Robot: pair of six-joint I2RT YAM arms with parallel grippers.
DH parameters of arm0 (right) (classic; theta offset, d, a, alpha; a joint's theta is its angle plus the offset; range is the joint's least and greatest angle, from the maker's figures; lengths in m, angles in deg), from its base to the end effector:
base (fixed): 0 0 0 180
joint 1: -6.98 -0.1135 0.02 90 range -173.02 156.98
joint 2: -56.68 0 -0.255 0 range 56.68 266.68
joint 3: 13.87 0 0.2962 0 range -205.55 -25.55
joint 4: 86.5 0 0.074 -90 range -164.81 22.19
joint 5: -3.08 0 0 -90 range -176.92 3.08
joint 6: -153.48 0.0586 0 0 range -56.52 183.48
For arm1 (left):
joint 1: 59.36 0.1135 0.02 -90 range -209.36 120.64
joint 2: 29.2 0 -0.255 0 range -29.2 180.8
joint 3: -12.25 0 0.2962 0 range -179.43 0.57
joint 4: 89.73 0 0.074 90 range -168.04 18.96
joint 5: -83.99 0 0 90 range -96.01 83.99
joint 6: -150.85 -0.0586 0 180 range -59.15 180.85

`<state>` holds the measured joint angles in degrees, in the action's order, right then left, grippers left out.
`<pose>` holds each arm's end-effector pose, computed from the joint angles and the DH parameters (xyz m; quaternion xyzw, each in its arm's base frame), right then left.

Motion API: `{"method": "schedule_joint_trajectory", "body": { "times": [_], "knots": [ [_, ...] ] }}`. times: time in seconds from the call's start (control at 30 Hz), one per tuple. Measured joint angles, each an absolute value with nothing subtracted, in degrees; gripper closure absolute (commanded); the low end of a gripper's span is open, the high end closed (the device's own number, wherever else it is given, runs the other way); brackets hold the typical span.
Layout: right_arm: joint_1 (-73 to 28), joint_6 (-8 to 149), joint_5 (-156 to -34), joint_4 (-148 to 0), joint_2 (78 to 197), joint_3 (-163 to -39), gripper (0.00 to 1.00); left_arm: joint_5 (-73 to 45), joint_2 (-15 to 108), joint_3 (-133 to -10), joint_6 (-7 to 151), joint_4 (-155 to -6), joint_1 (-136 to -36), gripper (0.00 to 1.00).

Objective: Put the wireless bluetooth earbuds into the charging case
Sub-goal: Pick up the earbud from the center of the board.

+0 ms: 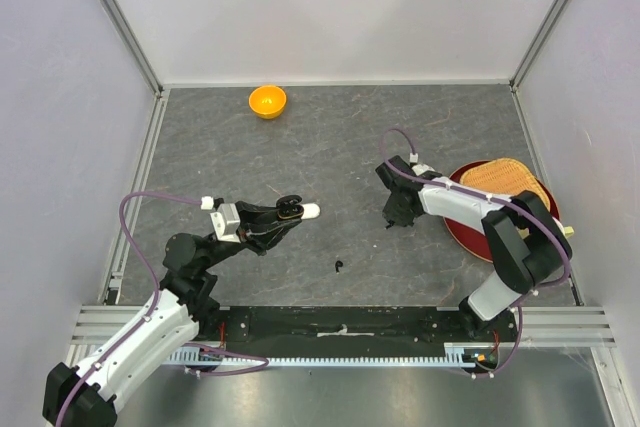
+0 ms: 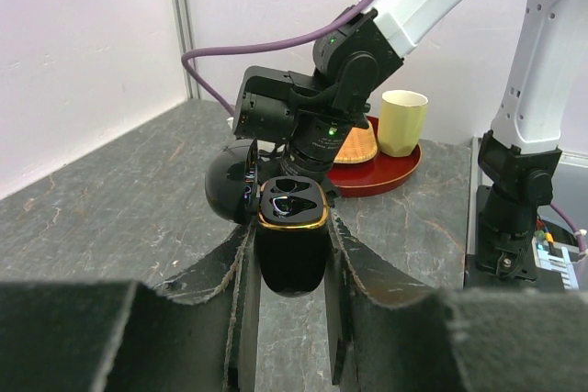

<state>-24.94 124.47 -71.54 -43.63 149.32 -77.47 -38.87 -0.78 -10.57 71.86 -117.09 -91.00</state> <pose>0.2894 0.1619 0.1004 0.2660 0.9421 0.0219 0.2031 0.1578 -0.1346 0.2516 0.3267 0.4874 -0.4366 0.6820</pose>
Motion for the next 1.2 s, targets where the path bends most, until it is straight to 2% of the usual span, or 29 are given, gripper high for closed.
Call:
{"method": "schedule_joint_trajectory", "body": {
  "times": [0.2,0.43,0.63,0.67,0.8,1.0,1.2],
  "knots": [
    [-26.82,111.9,-72.06,-46.19,149.65,-77.74,0.76,-38.39,-0.74,-10.57,71.86,-117.09,-91.0,0.98],
    [-34.34,101.45,-71.41,-47.02,152.51,-80.86,0.74,-37.49,-0.98,-10.57,71.79,-116.65,-91.0,0.98],
    [-36.37,97.67,-70.49,-47.48,154.19,-82.06,0.6,-36.62,-3.01,-10.57,71.02,-114.49,-91.0,0.98],
    [-36.37,97.15,-70.29,-47.43,154.26,-82.17,0.52,-36.44,-3.34,-10.59,70.92,-114.09,-91.0,0.98],
    [-36.35,96.45,-69.86,-47.32,154.24,-82.26,0.44,-36.07,-4.04,-10.57,70.57,-113.74,-91.0,0.98],
    [-36.35,97.32,-69.51,-47.28,154.15,-82.28,0.44,-36.05,-4.01,-10.59,70.48,-113.68,-91.0,0.98],
    [-36.35,104.05,-69.46,-46.41,154.13,-82.28,0.51,-36.05,-4.04,-10.57,70.46,-113.68,-91.0,0.98]
  ]
}}
